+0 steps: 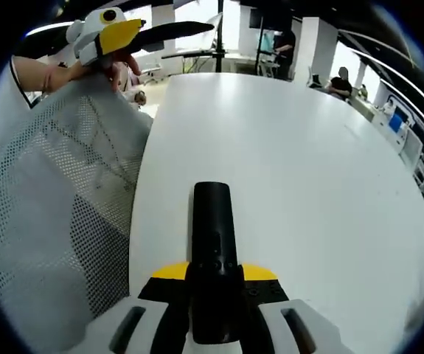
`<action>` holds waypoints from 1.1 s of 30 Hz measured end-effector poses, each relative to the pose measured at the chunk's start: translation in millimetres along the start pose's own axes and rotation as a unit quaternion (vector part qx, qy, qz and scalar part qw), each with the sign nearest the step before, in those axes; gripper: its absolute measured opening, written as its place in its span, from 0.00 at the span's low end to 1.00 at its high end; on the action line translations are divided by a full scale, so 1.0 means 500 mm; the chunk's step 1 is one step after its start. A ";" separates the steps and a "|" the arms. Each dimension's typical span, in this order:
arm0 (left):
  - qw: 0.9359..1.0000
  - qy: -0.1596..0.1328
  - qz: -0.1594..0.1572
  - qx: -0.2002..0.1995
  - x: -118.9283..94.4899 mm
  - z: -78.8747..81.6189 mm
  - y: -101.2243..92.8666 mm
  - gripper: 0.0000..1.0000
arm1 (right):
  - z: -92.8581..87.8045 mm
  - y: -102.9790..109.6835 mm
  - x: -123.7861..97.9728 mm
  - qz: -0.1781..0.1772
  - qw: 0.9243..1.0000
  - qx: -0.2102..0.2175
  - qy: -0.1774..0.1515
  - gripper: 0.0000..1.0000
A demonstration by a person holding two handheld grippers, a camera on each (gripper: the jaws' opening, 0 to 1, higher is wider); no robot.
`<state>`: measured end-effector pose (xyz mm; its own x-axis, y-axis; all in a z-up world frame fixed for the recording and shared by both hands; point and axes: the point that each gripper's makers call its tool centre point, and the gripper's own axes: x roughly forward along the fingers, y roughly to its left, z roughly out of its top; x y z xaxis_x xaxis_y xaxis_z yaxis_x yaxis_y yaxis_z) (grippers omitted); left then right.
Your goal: Press the specified remote control buttons in sequence, fully releasing each button before pressing the next.
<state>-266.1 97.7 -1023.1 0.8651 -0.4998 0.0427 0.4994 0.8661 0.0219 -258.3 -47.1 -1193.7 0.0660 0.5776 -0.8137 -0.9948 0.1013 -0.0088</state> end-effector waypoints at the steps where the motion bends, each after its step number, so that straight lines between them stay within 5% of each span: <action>1: 1.000 0.004 0.000 -0.003 0.000 -0.003 0.000 0.76 | 0.001 -0.004 0.001 0.000 1.000 0.000 0.000 0.21; 33: 0.995 0.086 0.006 -0.044 -0.005 -0.059 0.007 0.71 | 0.005 -0.156 0.013 0.004 1.000 -0.011 0.027 0.21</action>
<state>-265.1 102.0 -1052.6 0.8624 -0.4896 -0.1286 0.4853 0.8719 -0.0653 -180.0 -49.3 -1196.6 0.0547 0.5331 -0.8443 -0.9968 0.0787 -0.0149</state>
